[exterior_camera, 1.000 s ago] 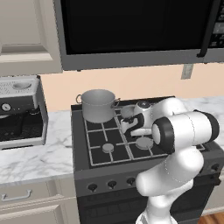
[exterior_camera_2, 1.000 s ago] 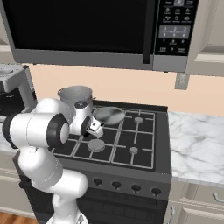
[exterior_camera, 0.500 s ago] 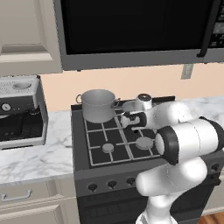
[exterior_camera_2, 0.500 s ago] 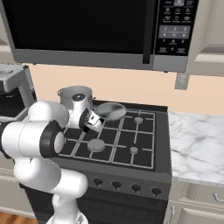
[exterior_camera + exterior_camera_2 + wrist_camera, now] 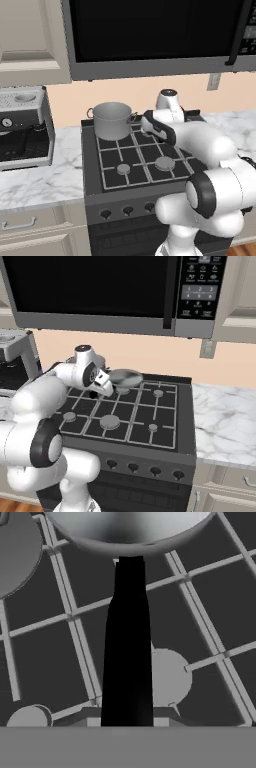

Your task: Move the pot and pan from the stove into the sink.

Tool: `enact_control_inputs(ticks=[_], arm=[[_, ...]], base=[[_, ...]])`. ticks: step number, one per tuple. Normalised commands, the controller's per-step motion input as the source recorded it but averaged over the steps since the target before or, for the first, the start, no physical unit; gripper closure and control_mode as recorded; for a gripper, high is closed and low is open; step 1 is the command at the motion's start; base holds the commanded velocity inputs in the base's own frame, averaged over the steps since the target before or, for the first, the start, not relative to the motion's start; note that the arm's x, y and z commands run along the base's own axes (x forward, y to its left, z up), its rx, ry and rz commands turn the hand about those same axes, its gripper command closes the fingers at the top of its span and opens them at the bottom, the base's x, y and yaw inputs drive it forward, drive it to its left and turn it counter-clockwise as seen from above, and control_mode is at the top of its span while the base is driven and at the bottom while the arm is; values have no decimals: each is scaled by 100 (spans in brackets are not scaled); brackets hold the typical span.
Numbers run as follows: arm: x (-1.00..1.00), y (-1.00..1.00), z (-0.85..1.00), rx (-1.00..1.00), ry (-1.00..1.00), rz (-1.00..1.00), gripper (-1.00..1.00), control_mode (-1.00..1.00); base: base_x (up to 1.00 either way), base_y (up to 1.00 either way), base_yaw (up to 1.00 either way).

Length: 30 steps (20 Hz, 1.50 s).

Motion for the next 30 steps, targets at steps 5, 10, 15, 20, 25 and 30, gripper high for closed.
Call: enact_control_inputs(ticks=[5, 10, 15, 20, 25, 30], arm=[[-98, -3, 19, -4, -3, 3, 100, -100], [-100, -19, 0, 0, -26, 0, 100, -100], [-99, -20, 0, 4, -23, 3, 100, -100], [-90, -3, 0, 2, -16, 10, 100, -100], [-25, 2, 0, -1, -7, 4, 100, -100], [0, 0, 0, 0, 0, 0, 100, 100]], base=[[0, 0, 0], [0, 0, 0], [0, 0, 0], [0, 0, 0], [0, 0, 0], [-2, 0, 0]])
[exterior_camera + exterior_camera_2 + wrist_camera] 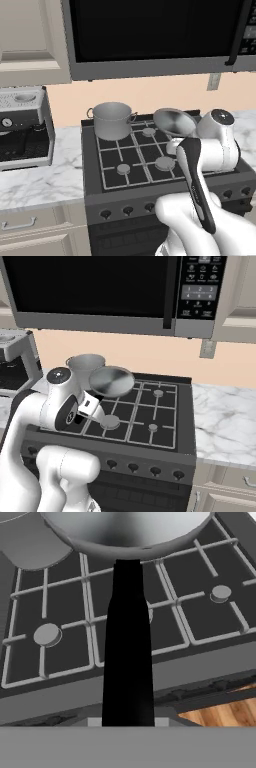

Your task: Move the pot and pan from the stove into the sink.

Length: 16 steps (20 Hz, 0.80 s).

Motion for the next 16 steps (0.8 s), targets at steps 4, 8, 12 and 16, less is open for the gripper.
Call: enact_control_inputs(ticks=[4, 8, 12, 16], arm=[[0, 0, 0, 0, 0, 0, 100, 100], [0, 0, 0, 0, 0, 0, 100, 100], [0, 0, 0, 0, 0, 0, 100, 100], [0, 0, 0, 0, 0, 0, 100, 100]], base=[[-52, 0, 1], [-47, -1, 15], [-38, -9, 40], [-30, -6, 43]])
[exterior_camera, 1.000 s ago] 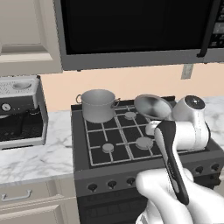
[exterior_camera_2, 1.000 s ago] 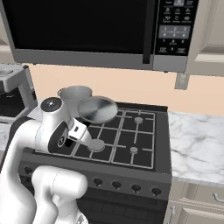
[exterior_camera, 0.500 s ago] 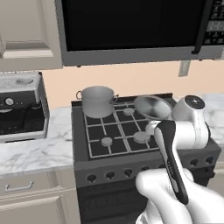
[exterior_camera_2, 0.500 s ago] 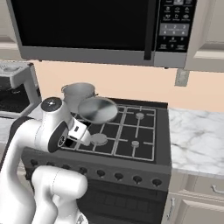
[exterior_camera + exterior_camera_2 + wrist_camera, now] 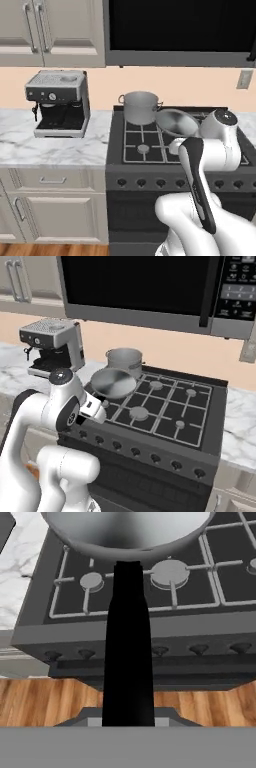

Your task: Move the pot and pan from the stove into the sink.

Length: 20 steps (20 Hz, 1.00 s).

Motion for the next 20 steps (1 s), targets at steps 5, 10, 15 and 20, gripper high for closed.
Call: enact_control_inputs(ticks=[5, 10, 15, 20], arm=[[0, 0, 0, 0, 0, 0, 100, 100], [0, 0, 0, 0, 0, 0, 100, 100], [0, 0, 0, 0, 0, 0, 100, 100], [0, 0, 0, 0, 0, 0, 100, 100]], base=[[-25, -3, 45], [-17, 0, 47], [-9, 0, 49], [-4, 0, 50]])
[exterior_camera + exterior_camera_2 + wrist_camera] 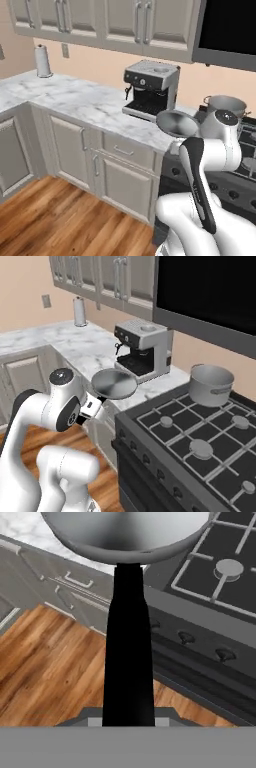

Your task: Move the pot and pan from the stove into the sink.

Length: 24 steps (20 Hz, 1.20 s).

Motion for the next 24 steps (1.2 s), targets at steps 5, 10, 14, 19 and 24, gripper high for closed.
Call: enact_control_inputs(ticks=[5, 10, 14, 19, 24], arm=[[0, 0, 0, 0, 0, 0, 100, 100], [0, 0, 0, 0, 0, 0, 100, 100], [0, 0, 0, 0, 0, 0, 100, 100], [0, 0, 0, 0, 0, 0, 100, 100], [0, 0, 0, 0, 0, 0, 100, 100]], base=[[-2, 0, 50], [-2, 0, 50], [-3, 0, 50], [-3, 0, 50], [-4, 0, 50]])
